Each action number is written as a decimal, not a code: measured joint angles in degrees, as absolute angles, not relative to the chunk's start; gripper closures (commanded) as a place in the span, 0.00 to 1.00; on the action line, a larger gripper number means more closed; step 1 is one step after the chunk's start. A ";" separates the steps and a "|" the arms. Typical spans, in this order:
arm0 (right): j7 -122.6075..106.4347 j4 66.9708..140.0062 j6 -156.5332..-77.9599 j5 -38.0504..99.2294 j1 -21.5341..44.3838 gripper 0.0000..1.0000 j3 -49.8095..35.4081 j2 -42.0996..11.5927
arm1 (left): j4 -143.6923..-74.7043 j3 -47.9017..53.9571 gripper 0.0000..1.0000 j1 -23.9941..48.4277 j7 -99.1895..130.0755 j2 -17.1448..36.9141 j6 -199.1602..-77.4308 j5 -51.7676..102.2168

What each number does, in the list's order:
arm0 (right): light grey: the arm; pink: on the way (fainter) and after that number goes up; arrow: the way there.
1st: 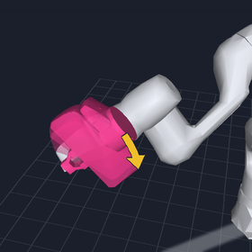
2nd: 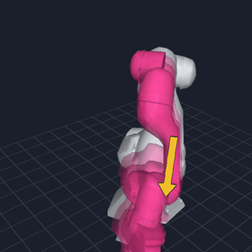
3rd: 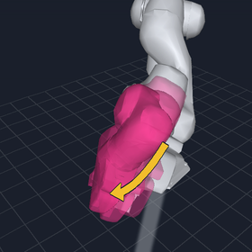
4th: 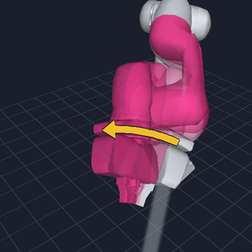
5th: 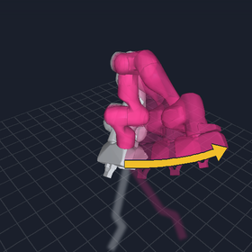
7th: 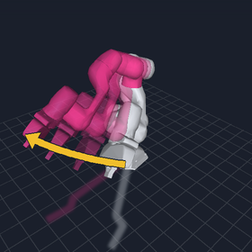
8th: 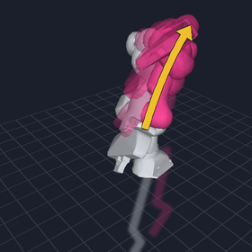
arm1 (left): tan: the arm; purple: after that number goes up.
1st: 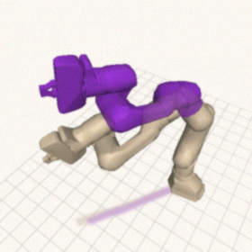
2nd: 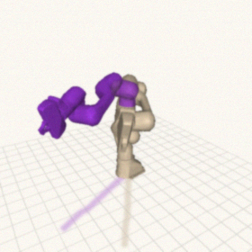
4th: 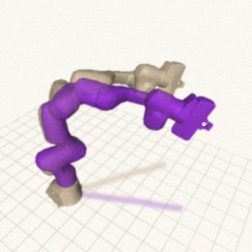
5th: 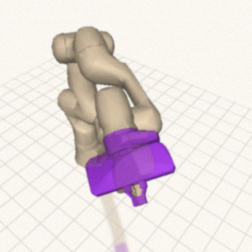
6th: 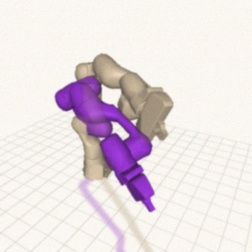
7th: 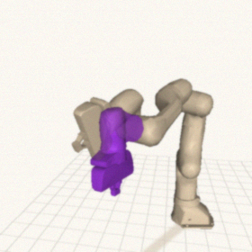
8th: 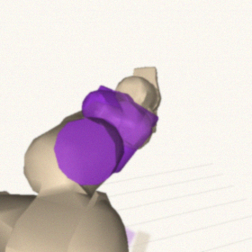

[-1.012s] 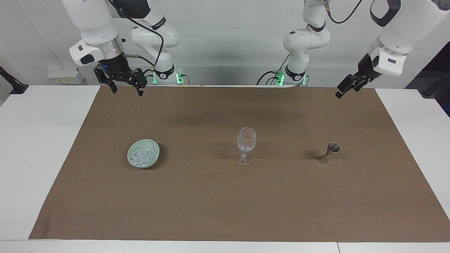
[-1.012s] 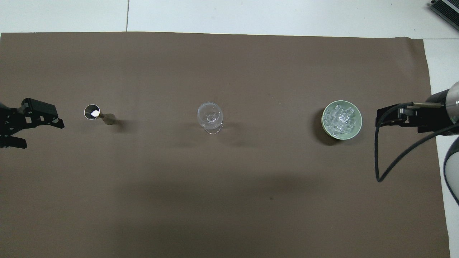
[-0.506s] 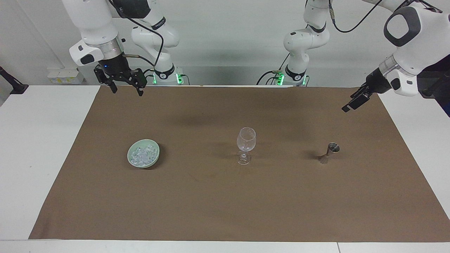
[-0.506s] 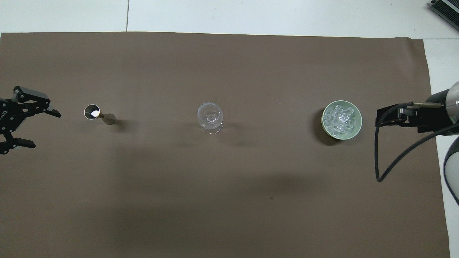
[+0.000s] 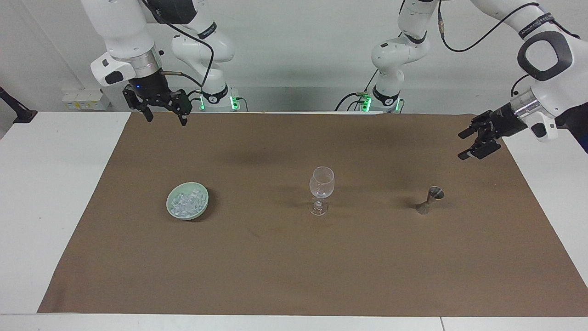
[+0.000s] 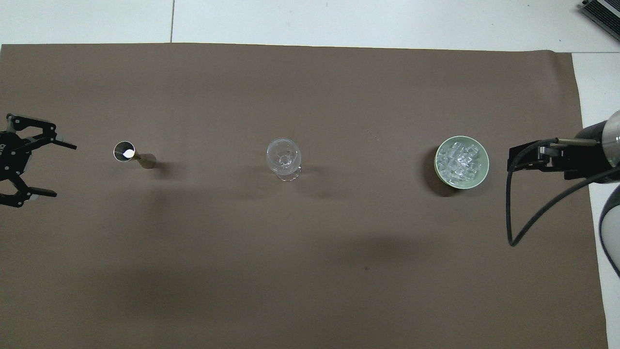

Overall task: Pour wine and add ice with both arms
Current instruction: 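Move the open left gripper around the small metal cylinder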

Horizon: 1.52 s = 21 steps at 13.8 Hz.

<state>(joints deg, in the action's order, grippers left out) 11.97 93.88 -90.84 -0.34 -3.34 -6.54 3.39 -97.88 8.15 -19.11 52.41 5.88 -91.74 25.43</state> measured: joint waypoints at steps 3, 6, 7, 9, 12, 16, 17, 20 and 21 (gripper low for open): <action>11.97 93.88 -90.84 -0.34 -3.34 0.00 -6.54 3.39 | -97.95 8.09 0.00 -21.00 57.19 10.04 -94.60 31.38; 11.97 93.88 -90.84 -0.34 -3.34 0.00 -6.54 3.39 | -97.95 8.05 0.00 -23.55 58.95 13.35 -96.00 35.45; 11.97 93.88 -90.84 -0.34 -3.34 0.00 -6.54 3.39 | -97.96 8.04 0.00 -24.32 59.20 14.40 -96.36 36.13; 11.97 93.88 -90.84 -0.34 -3.34 0.00 -6.54 3.39 | -97.96 8.01 0.00 -25.45 59.32 16.34 -97.78 37.26; 11.96 93.88 -90.84 -0.34 -3.34 0.00 -6.54 3.39 | -98.41 8.03 0.00 -26.78 59.44 18.45 -100.19 40.19; 11.97 93.88 -90.84 -0.34 -3.34 0.00 -6.54 3.39 | -99.95 8.03 0.00 -28.56 56.88 21.39 -101.42 43.81; 11.97 93.88 -90.84 -0.34 -3.34 0.00 -6.54 3.39 | -100.14 8.05 0.00 -29.07 55.75 22.43 -101.47 44.67; 11.96 93.88 -90.84 -0.34 -3.34 0.00 -6.54 3.39 | -100.78 8.23 0.00 -29.38 50.20 25.76 -101.54 47.58; 11.96 93.88 -90.84 -0.34 -3.34 0.00 -6.54 3.39 | -101.38 8.40 0.00 -29.37 48.32 26.76 -101.55 48.69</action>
